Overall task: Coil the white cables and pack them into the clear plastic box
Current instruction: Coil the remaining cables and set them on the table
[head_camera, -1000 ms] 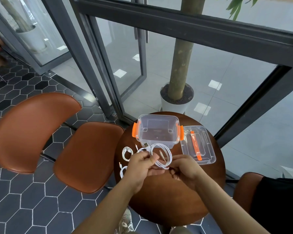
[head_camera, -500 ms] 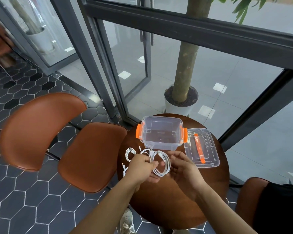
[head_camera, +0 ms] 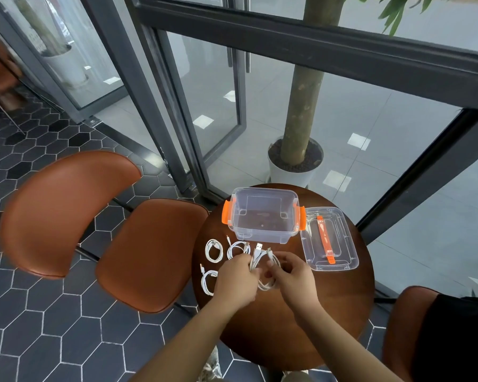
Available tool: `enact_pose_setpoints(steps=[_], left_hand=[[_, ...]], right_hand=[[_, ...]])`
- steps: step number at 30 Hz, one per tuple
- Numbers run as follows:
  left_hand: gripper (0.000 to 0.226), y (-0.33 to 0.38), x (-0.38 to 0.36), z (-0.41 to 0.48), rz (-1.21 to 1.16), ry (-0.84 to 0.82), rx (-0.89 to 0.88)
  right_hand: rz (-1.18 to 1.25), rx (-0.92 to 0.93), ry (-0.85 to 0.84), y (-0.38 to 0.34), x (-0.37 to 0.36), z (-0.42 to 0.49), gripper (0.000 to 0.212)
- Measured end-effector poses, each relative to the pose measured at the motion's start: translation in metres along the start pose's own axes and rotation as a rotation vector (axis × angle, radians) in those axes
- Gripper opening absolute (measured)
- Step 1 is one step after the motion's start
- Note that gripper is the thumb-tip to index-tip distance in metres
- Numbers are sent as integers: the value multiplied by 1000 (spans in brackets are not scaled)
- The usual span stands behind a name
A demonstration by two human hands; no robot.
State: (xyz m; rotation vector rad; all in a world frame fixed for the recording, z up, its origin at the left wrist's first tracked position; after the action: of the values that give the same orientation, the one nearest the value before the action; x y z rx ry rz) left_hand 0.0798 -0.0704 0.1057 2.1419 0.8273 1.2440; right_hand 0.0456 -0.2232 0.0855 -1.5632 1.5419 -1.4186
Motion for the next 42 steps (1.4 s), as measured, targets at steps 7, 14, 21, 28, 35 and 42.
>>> enact_pose_setpoints(steps=[7, 14, 21, 28, 35, 42], left_hand=[[24, -2, 0, -4, -117, 65, -20], [28, -18, -2, -2, -316, 50, 45], [39, -30, -5, -1, -447, 16, 134], [33, -38, -6, 1, -506, 22, 144], [30, -49, -2, 3, -451, 57, 101], [29, -56, -3, 5, -497, 52, 113]], right_hand=[[71, -20, -77, -1, -1, 4, 11], [74, -28, -146, 3, -5, 0, 13], [88, -73, -177, 8, -5, 0, 12], [77, -109, -183, 15, -10, 3, 11], [52, -122, -194, 17, -15, 2, 11], [71, -117, -173, 16, -20, 1, 7]])
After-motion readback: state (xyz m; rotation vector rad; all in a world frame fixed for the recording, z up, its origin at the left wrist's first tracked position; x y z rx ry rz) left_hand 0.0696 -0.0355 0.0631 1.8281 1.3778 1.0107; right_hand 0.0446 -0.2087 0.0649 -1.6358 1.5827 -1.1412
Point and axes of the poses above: each hand's wrist, its own z-axis towards the middle knuckle, its own x-axis out of the back of the hand, y = z × x, the point moved 10 cm from there along z, towards the middle knuckle, and after that the axes turned 5 degrees about -z, right-handed, at the moved point
